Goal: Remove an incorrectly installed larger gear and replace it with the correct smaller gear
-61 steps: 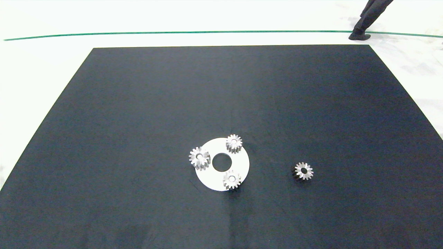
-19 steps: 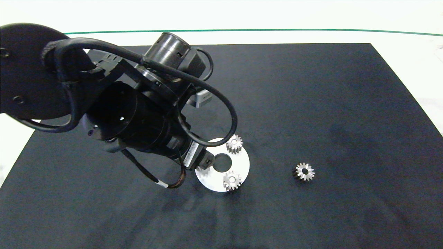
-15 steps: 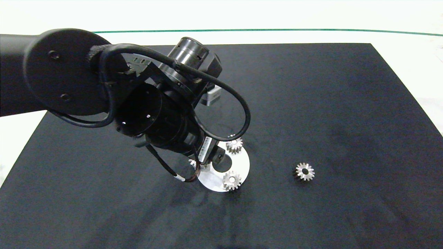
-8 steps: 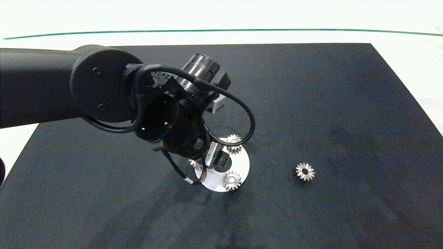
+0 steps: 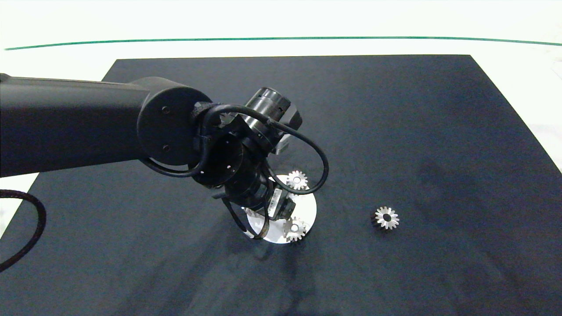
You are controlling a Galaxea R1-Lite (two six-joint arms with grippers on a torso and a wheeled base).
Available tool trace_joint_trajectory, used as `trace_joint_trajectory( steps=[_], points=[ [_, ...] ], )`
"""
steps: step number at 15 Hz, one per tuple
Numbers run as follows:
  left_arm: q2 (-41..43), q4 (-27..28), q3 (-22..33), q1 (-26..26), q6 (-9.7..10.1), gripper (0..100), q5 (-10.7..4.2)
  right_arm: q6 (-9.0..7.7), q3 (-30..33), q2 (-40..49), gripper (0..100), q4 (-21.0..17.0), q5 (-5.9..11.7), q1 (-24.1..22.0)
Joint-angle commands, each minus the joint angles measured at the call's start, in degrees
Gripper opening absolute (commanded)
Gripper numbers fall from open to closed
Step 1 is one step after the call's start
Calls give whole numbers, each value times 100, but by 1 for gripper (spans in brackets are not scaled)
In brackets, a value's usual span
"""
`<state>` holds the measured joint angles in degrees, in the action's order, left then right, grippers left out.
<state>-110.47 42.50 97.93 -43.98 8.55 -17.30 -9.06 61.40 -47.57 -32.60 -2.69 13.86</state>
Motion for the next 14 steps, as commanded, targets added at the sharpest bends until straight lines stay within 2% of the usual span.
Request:
trace_joint_trajectory(
  steps=[1,4,6,14],
  points=[
    [-10,22,16,65,7,100,-10,-8,-6,11,100,-19,-3,3],
    [-45,22,-10,171,-2,99,-2,-8,-50,19,100,-19,-3,3],
    [-53,31,-54,250,7,95,95,-8,-41,19,100,-19,-3,3],
    [-10,31,-230,250,16,78,104,-8,-41,19,100,-19,-3,3]
  ],
)
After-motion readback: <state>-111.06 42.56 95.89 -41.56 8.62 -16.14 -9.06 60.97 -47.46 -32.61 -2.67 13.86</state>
